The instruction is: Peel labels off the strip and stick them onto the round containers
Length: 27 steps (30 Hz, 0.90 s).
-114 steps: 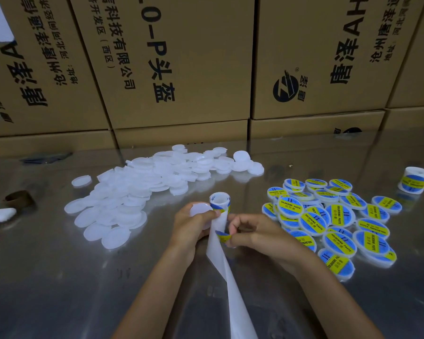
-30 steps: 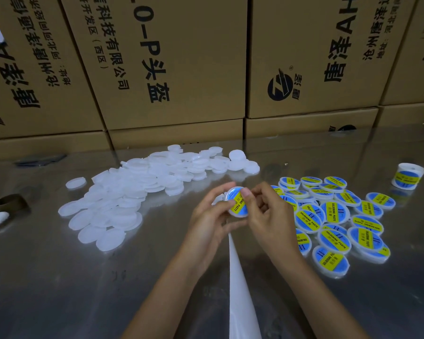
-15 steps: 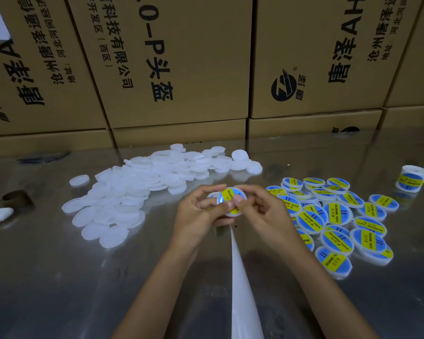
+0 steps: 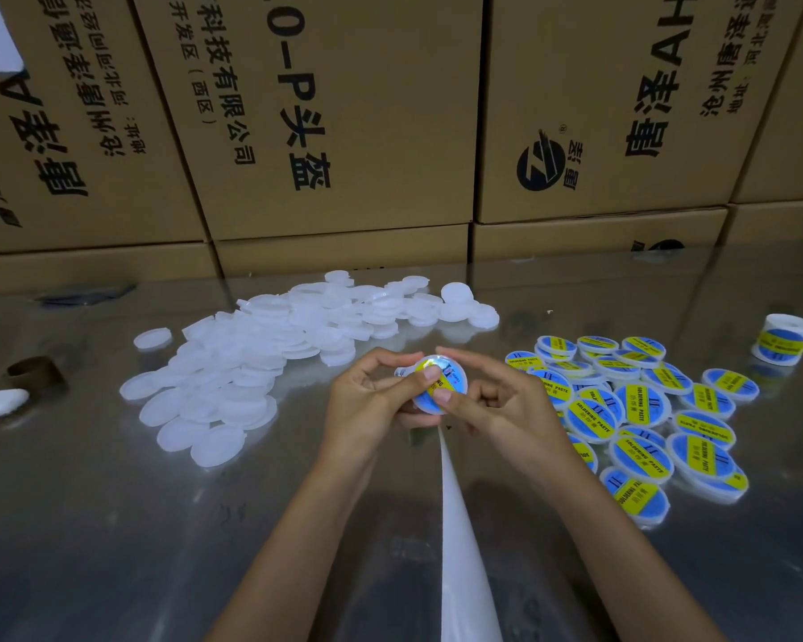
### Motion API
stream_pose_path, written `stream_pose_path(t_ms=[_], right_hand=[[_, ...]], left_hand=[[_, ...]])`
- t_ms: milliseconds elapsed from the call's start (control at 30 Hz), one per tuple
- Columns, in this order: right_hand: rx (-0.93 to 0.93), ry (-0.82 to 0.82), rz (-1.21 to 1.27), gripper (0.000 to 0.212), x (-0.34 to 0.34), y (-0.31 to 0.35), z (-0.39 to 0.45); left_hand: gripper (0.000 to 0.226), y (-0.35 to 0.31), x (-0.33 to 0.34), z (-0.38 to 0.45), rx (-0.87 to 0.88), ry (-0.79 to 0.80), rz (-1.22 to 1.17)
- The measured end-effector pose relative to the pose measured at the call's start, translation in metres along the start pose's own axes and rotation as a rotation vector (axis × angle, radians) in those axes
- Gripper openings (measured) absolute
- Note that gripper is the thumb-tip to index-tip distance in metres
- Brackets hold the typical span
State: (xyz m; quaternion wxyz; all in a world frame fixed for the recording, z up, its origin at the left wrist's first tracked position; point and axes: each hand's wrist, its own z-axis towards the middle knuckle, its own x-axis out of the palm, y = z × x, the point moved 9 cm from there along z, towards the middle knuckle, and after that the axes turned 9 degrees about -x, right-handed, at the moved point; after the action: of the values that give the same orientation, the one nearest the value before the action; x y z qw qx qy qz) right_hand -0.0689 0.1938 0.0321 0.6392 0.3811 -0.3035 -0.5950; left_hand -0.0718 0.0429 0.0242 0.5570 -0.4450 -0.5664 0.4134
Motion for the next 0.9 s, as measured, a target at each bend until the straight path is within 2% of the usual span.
stream_pose_path(t_ms=[267, 400, 500, 567, 667, 767, 900], right_hand=[[-0.021, -0.048, -0.041, 0.026, -0.004, -0.001, -0.002], [-0.035, -0.123, -0.044, 0.021, -0.009, -0.002, -0.003], [-0.025, -0.198, -0.054, 0.020, -0.018, -0.004, -0.002], [-0.011, -0.225, -0.042, 0.021, -0.019, -0.005, -0.002], [0.017, -0.191, -0.013, 0.023, -0.012, -0.005, -0.001], [0.054, -0.115, -0.006, 0.028, -0.002, -0.005, -0.002], [0.090, -0.055, 0.061, 0.036, 0.004, -0.005, -0.003]], left_hand=[[0.029, -0.001, 0.003, -0.002, 0.011, 0.023, 0.039], [0.018, 0.006, 0.010, -0.001, -0.022, 0.082, 0.081], [0.040, 0.010, 0.026, -0.004, -0.045, 0.246, 0.100], [0.051, 0.009, 0.033, -0.006, -0.029, 0.291, 0.118], [0.050, 0.005, 0.026, -0.004, 0.002, 0.181, 0.144], [0.036, 0.006, 0.011, -0.003, -0.034, 0.072, 0.039], [0.028, -0.001, 0.001, -0.002, 0.006, 0.003, 0.014]])
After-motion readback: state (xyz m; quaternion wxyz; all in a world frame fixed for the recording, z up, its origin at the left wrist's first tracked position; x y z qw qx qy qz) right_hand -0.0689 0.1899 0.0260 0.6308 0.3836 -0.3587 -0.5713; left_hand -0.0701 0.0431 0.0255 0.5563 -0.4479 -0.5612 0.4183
